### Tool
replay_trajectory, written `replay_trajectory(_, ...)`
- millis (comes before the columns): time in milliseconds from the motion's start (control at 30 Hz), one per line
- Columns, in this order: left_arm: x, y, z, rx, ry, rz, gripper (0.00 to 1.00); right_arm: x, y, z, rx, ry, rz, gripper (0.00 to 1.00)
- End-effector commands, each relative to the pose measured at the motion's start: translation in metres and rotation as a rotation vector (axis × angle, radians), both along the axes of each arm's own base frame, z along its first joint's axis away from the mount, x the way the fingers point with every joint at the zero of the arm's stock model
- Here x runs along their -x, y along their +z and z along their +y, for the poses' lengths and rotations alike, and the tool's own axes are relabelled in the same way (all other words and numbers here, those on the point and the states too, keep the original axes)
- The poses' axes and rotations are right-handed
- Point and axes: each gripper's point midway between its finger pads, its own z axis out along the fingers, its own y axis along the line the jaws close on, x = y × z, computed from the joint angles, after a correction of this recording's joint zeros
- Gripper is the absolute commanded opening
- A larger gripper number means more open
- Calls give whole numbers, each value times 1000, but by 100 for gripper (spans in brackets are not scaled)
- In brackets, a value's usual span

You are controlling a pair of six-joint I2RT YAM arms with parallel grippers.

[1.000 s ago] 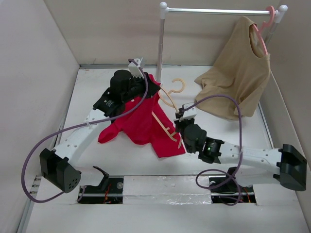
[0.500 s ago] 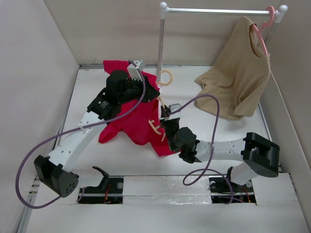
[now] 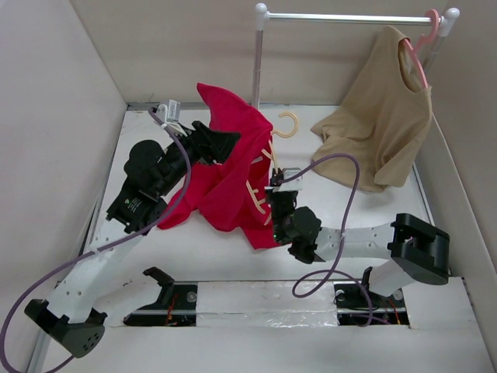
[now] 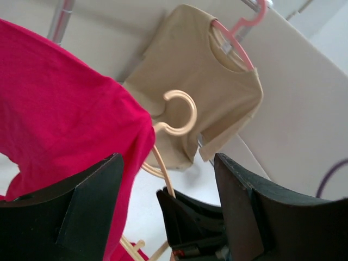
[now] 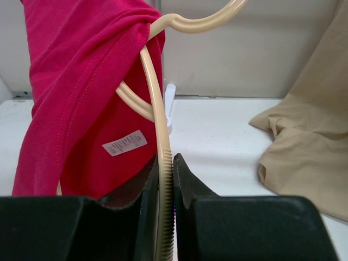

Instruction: Place the t-shirt on the hanger

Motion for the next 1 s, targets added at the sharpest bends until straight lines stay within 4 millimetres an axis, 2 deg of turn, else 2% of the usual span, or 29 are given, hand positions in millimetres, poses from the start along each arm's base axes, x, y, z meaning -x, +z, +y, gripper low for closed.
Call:
replay_trajectory(0, -29, -11, -4, 63, 85, 55, 65, 13, 45, -22, -362, -23, -105, 0)
replay_trajectory(133, -47, -31, -24, 78, 50, 105, 65, 15, 42, -21, -333, -27, -113, 0)
replay_trajectory(167, -49, -28, -28, 102, 32, 94, 64, 17, 38, -18, -322, -21, -112, 0)
replay_trajectory(233, -58, -36, -31, 109, 50, 103, 64, 18, 37, -22, -312, -36, -123, 0)
replay_trajectory(333, -74, -43, -26, 113, 122, 109, 61, 19, 32, -22, -289, -51, -125, 0)
replay_trajectory(367, -80, -42, -19, 123, 173, 98, 60, 22, 31, -19, -287, -44, -123, 0)
replay_trajectory(433, -84, -48, -11, 138, 223, 95, 58, 21, 27, -16, -272, -41, -122, 0)
replay_trajectory(467, -86, -41, -2, 167, 267, 70, 58, 21, 26, -15, -269, -40, -120, 0)
replay_trajectory(533, -90, -46, 4, 173, 309, 71, 59, 20, 24, -13, -263, -38, -117, 0)
replay_trajectory(633, -101, -54, 7, 137, 359, 88, 61, 19, 21, -11, -254, -40, -114, 0)
replay_trajectory(667, -107, -65, 7, 113, 378, 112, 61, 19, 21, -12, -256, -41, -115, 0)
replay_trajectory(733, -112, -73, 7, 103, 397, 128, 61, 20, 23, -13, -252, -43, -119, 0)
replay_trajectory(800, -118, -84, 1, 87, 390, 153, 61, 20, 27, -14, -254, -41, -126, 0)
replay_trajectory(967, -106, -76, -31, 134, 203, 164, 53, 20, 26, -12, -229, -40, -131, 0)
